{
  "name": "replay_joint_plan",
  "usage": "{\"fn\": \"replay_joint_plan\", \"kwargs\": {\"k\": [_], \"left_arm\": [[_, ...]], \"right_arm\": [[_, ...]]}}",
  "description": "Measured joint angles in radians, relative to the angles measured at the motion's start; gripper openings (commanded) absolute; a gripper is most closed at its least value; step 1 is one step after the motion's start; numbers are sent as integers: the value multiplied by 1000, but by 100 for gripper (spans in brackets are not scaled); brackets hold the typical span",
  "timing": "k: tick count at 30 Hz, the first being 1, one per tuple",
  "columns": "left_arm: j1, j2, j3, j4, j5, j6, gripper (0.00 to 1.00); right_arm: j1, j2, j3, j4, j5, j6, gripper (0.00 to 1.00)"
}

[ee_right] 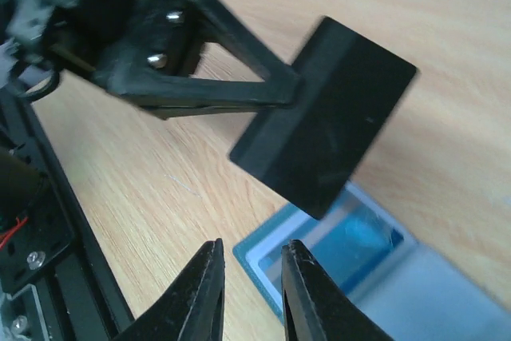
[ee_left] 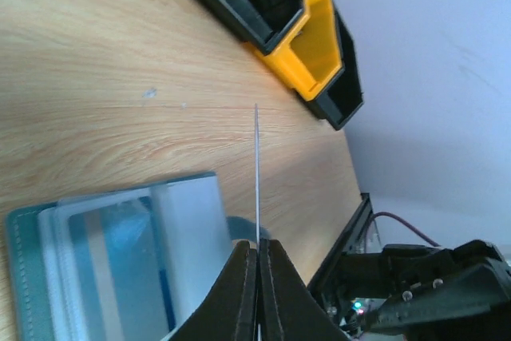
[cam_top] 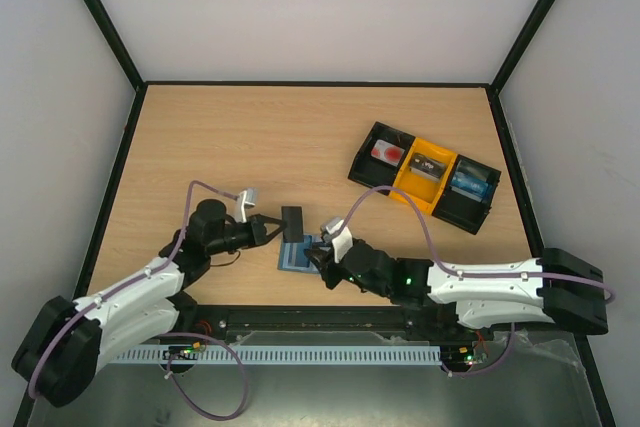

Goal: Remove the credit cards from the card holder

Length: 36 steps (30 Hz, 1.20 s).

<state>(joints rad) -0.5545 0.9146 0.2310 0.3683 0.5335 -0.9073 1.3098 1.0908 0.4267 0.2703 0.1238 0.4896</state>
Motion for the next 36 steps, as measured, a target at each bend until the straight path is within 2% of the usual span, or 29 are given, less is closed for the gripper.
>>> {"fn": "replay_joint_plan", "kwargs": {"k": [10,18,24,36], "left_arm": [[25,-109,34,-30,104,-121,3],[50,-81,35,-41,198,-279,3],[63,-79,21,-1,232,-351,3],[71,-83,11,8,260,-383,3]], "right_arm": [[57,-15,-3,110,115,-445,32],[93,-6,-3,128,196,-747,36],[117,27,-3,127,251,-885,38],[183,167,21,188,395,-1061,35]]}}
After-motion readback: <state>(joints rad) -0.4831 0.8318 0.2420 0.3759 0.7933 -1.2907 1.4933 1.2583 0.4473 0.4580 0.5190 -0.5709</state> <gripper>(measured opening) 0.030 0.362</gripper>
